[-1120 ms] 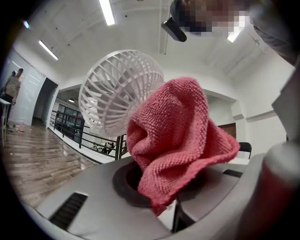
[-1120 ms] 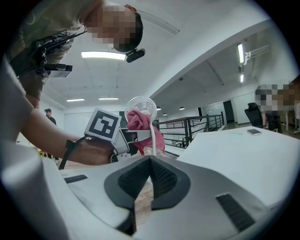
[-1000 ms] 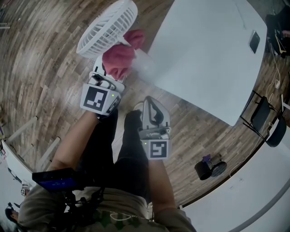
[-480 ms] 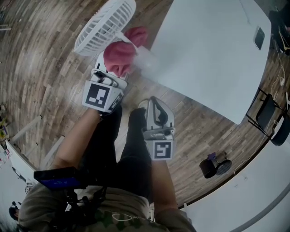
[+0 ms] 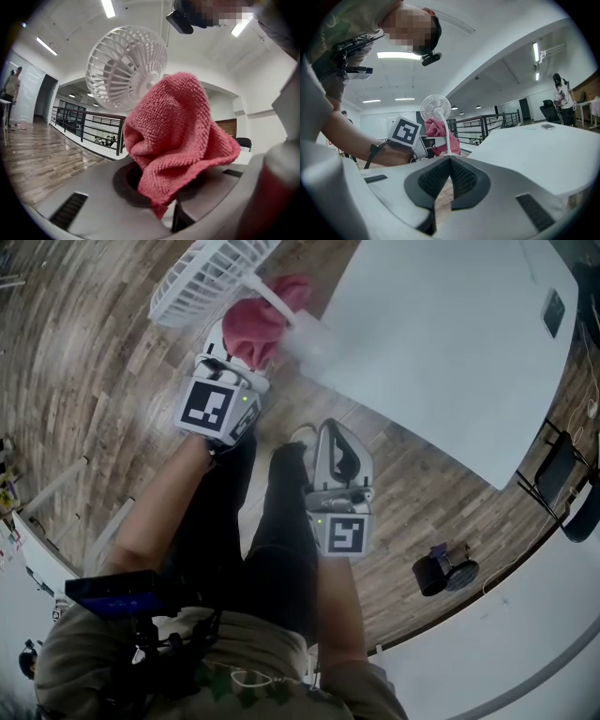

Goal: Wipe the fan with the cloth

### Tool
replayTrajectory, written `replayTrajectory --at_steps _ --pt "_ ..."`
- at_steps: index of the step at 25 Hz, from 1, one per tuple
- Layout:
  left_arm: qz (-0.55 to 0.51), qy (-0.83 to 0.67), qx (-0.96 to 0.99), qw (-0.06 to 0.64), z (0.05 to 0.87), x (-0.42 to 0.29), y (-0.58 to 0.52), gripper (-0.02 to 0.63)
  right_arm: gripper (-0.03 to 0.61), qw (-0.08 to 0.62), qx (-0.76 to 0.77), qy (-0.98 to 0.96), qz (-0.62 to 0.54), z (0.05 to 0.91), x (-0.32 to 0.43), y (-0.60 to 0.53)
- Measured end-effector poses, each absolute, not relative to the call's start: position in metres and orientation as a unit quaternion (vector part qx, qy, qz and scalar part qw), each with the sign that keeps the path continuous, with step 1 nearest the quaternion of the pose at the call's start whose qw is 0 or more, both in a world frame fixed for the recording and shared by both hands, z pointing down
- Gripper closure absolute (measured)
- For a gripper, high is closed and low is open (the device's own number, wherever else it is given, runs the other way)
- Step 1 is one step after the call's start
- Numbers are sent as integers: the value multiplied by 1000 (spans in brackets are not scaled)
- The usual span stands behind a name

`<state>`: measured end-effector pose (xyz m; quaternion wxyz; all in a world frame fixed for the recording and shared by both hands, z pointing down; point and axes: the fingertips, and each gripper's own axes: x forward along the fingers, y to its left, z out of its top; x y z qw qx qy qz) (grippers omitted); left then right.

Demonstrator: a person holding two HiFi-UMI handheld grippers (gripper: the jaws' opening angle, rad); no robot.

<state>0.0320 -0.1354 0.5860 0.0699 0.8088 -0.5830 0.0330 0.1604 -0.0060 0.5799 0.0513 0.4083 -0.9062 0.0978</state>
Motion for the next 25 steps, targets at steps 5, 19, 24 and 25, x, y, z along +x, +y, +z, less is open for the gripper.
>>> replayTrajectory --at_steps 5,19,24,25 --pt "51 -581 808 76 601 30 -133 532 581 55 408 -906 96 581 162 -6" --pt "70 -579 808 87 619 21 -130 531 580 53 414 -903 97 583 166 -8" --pt "92 -576 810 69 621 20 -130 529 581 52 416 -903 93 582 166 -7" --pt "81 -580 807 79 620 16 -130 531 581 53 416 -903 94 583 167 -6"
